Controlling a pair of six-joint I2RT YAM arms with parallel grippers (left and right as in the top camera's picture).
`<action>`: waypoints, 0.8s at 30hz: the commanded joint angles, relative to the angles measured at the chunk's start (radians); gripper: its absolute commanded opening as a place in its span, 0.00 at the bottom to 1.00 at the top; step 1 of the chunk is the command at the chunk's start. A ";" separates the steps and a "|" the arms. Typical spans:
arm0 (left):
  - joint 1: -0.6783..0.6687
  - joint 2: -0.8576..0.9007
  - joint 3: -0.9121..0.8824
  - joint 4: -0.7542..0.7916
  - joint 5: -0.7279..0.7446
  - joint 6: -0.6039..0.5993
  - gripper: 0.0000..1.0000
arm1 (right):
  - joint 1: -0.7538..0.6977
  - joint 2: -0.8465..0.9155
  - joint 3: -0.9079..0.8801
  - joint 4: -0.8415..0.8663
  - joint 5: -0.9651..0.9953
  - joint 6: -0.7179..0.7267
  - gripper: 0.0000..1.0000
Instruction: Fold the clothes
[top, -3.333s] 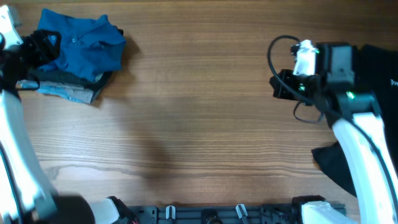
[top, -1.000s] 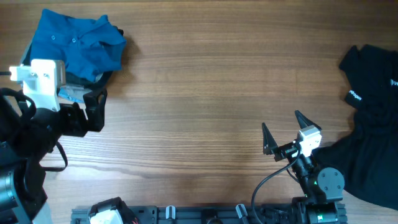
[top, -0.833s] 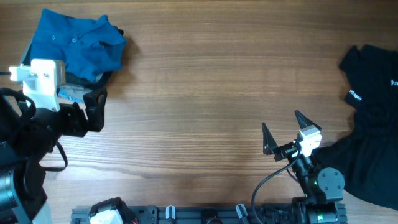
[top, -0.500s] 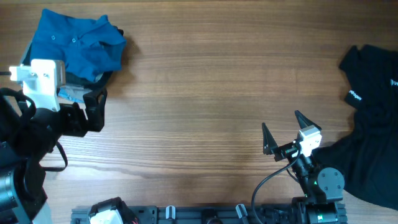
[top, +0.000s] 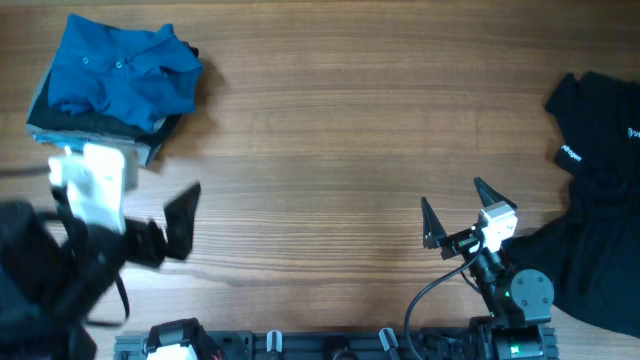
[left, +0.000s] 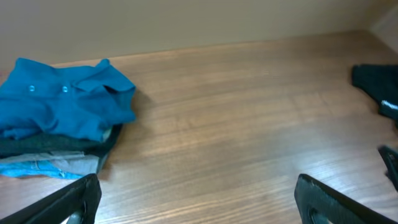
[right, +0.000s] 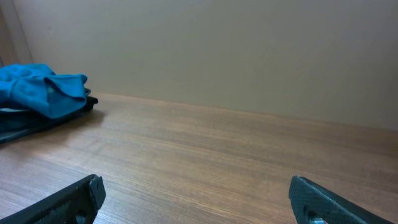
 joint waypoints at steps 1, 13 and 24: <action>-0.056 -0.140 -0.237 0.219 -0.013 0.023 1.00 | 0.002 -0.011 -0.001 0.003 0.002 0.017 1.00; -0.068 -0.739 -0.970 0.729 -0.028 -0.140 1.00 | 0.002 -0.011 -0.001 0.003 0.002 0.017 1.00; -0.126 -0.785 -1.335 1.089 -0.063 -0.140 1.00 | 0.002 -0.011 -0.001 0.003 0.002 0.017 1.00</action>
